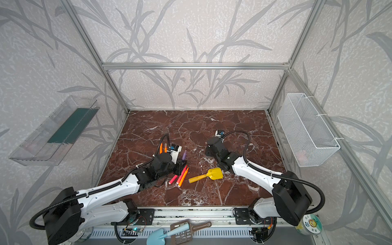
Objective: Insert the pens into the pen caps
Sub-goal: 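Carry the pink cap with the right gripper over the purple marker tip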
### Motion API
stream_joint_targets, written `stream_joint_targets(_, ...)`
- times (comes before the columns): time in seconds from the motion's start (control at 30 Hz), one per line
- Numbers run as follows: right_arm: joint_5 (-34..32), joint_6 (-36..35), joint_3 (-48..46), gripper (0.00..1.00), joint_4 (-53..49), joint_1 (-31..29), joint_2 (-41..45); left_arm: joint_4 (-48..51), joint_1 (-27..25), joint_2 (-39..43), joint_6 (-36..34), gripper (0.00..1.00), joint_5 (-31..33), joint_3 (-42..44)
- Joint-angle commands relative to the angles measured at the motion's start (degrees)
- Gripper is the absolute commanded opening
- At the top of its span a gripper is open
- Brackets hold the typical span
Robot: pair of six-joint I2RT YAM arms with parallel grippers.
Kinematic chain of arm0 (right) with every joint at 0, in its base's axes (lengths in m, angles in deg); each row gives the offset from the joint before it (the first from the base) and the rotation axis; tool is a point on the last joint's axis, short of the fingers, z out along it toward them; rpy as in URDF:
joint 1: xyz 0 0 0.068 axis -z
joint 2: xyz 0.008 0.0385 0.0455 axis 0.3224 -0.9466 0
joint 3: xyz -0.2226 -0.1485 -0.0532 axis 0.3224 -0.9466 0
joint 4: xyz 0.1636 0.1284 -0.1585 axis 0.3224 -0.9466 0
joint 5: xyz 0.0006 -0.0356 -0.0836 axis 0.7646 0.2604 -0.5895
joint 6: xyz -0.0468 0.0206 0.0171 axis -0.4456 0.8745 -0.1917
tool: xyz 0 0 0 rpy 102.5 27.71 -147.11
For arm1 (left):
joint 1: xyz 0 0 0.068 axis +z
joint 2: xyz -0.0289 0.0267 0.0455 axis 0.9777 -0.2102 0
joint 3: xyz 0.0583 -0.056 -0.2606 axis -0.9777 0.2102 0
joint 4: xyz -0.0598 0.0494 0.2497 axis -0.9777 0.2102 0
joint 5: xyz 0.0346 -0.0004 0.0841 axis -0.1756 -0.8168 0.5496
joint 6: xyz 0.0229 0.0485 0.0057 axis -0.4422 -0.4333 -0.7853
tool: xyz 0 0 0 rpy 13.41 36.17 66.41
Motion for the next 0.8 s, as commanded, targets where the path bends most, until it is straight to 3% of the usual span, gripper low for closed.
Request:
stream_joint_targets(0.0, 2.77, 1.84, -2.30, 0.11, 6.42, -0.30, 3.04, -1.67, 0.09, 1.61, 1.17, 0.00, -2.08, 0.92)
stream_joint_targets(0.2, 6.97, 5.46, -7.02, 0.11, 17.31, -0.30, 6.23, -6.40, 0.09, 1.14, 3.02, 0.00, -6.55, 2.00)
stream_joint_targets(0.37, 11.89, 8.73, -7.99, 0.10, 25.42, -0.72, 3.12, -12.76, 0.09, -1.03, 5.11, 0.00, -11.21, 2.95)
stream_joint_targets(0.77, 13.85, 10.31, -4.66, 0.08, 29.91, -2.58, -3.62, -16.64, 0.03, -3.05, 6.47, 0.00, -12.31, 3.69)
